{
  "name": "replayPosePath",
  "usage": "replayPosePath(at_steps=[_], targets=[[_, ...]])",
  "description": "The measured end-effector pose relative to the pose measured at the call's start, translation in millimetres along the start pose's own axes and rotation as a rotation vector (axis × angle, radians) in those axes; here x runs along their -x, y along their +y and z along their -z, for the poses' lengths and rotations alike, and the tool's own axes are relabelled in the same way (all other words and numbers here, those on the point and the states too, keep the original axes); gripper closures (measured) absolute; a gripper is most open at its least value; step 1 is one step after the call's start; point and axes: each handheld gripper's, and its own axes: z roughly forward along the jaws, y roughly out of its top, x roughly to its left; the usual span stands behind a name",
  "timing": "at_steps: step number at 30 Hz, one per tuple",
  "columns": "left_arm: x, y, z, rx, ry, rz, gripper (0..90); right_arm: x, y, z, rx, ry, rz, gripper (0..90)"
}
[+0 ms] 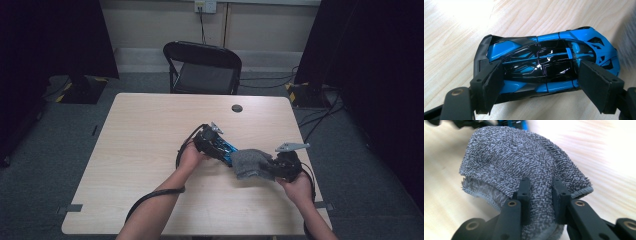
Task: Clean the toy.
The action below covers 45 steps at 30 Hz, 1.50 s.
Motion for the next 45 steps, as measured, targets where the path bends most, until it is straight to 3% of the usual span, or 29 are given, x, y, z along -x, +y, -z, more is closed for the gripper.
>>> replayPosePath(at_steps=[6, 12, 13, 17, 27, 45], targets=[[-0.2, -0.2, 0.0, 0.002, -0.001, 0.000, 20.8, -27.4, -5.5, -5.6, -0.025, 0.065, 0.065, 72.0], [0.1, -1.2, 0.2, 0.008, 0.000, -0.001, 20.9, -37.4, -13.8, -20.2, -0.071, 0.057, 0.097, 71.8], [0.2, -1.2, 0.2, 0.007, 0.001, 0.000, 21.0, -36.5, -17.4, -24.6, -0.090, 0.030, 0.101, 71.7], [-0.1, -0.8, 0.1, 0.007, 0.000, -0.003, 21.1, -30.4, -19.3, -26.3, -0.079, 0.031, 0.063, 71.6], [-0.4, -1.6, 0.4, 0.008, -0.001, -0.004, 21.1, -12.5, -15.4, -26.8, -0.092, -0.035, 0.062, 71.6], [-0.4, -2.3, 0.4, 0.016, 0.000, 0.000, 21.1, 15.1, -14.0, -25.3, -0.083, -0.095, 0.013, 71.6]])
